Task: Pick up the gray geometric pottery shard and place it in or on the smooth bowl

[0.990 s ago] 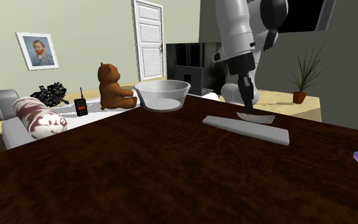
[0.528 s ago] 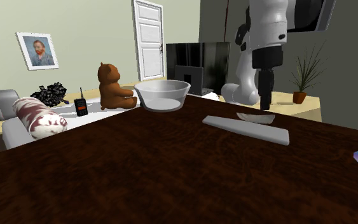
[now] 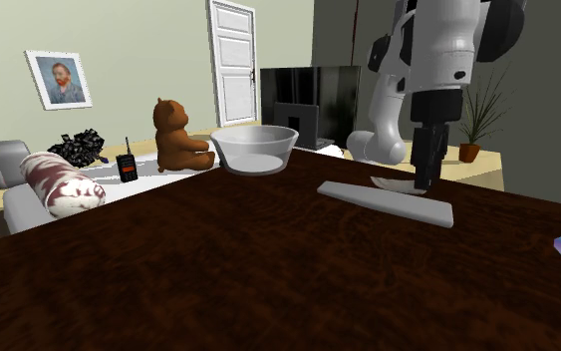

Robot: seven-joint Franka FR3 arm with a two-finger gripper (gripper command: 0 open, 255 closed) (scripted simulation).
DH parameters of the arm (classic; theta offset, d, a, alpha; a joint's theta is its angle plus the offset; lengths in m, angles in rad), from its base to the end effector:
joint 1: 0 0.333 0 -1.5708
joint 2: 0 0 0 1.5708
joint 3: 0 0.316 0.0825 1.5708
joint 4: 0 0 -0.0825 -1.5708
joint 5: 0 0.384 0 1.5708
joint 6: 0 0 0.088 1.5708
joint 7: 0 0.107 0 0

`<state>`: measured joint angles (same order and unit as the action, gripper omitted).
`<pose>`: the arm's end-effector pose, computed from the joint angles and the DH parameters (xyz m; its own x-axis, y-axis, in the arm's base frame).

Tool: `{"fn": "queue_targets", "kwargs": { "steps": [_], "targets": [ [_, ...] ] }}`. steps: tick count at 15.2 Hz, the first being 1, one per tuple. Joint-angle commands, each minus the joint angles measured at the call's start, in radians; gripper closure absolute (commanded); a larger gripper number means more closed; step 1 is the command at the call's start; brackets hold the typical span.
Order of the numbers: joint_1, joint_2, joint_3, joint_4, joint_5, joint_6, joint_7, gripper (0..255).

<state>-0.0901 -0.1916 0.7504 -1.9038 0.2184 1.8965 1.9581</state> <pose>0.3946 0.3595 0.5684 0.2189 -0.9673 -0.1284 -0.9737 -0.2082 -0.0920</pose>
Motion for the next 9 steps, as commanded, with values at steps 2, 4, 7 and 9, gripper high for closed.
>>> {"fn": "queue_targets", "kwargs": {
  "steps": [2,4,7,9],
  "targets": [
    [0.001,0.001,0.003,-0.022,0.0,0.024,0.0,0],
    [0.001,0.001,0.003,-0.022,0.0,0.024,0.001,0],
    [0.001,0.001,0.003,-0.022,0.0,0.024,0.001,0],
    [0.001,0.001,0.003,-0.022,0.0,0.024,0.001,255]
  ]
}}
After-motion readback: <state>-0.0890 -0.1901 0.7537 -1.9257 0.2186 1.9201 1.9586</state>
